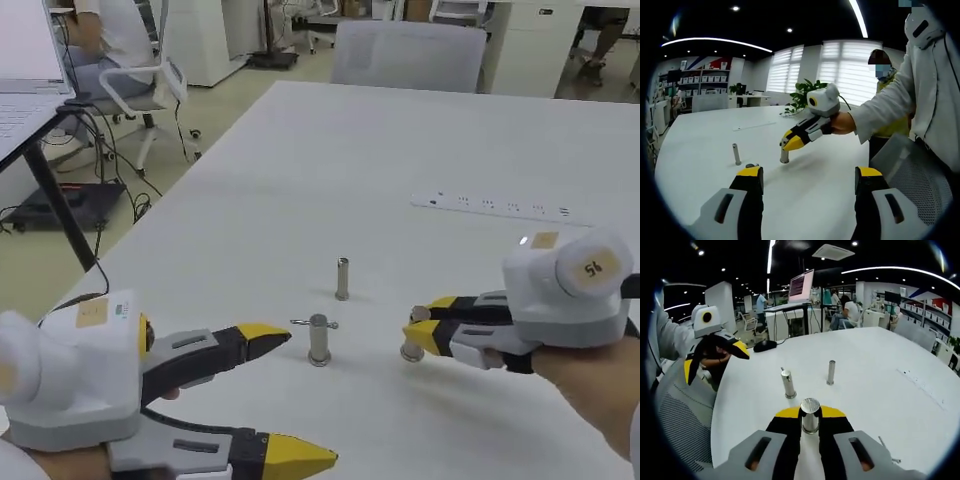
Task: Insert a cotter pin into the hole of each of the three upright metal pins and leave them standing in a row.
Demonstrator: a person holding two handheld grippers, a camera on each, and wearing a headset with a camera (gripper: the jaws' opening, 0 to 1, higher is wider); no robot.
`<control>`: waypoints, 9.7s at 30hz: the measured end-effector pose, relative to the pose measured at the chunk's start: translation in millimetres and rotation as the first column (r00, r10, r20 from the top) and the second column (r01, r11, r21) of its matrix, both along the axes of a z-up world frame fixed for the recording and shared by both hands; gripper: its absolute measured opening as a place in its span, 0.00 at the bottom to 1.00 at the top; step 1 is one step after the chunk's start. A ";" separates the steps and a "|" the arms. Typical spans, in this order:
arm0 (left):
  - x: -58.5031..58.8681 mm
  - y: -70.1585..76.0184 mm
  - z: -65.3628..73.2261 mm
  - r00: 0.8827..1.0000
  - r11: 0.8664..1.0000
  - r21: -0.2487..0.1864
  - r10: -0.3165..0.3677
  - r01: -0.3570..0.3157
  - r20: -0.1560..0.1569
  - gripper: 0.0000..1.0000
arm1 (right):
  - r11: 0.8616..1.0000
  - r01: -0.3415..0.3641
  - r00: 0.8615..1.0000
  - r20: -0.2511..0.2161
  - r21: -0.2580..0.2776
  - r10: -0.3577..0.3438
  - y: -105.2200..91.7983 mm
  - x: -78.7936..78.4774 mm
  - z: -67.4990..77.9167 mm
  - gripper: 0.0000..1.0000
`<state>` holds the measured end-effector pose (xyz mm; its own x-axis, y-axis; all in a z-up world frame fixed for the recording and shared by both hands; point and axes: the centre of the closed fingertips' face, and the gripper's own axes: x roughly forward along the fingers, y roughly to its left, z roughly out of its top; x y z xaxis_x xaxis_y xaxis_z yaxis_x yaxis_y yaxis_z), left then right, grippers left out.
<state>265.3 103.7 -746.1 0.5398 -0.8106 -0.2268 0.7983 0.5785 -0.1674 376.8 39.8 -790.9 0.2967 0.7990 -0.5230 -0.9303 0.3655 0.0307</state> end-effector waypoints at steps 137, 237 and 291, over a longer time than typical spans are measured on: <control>-2.3 1.5 -13.9 0.999 0.999 0.039 0.001 0.001 -0.038 0.73 | 0.815 -0.220 0.971 -0.044 -0.536 0.234 -145.4 76.0 -57.3 0.23; 2.3 -36.2 12.7 0.997 0.997 0.021 -0.074 0.074 0.026 0.67 | 0.671 -0.497 0.837 -0.099 -0.550 0.538 -82.7 -49.8 21.4 0.02; -3.0 -99.1 17.6 0.947 0.954 0.158 -0.278 0.253 0.162 0.12 | 0.614 -0.598 0.777 -0.183 -0.515 0.603 -34.8 -119.5 46.9 0.02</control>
<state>262.3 4.5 -728.5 0.3508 -0.8992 -0.2613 0.9356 0.3482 0.0578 257.4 5.0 -744.0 -0.1441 0.4028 -0.9039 -0.9471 -0.3207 0.0081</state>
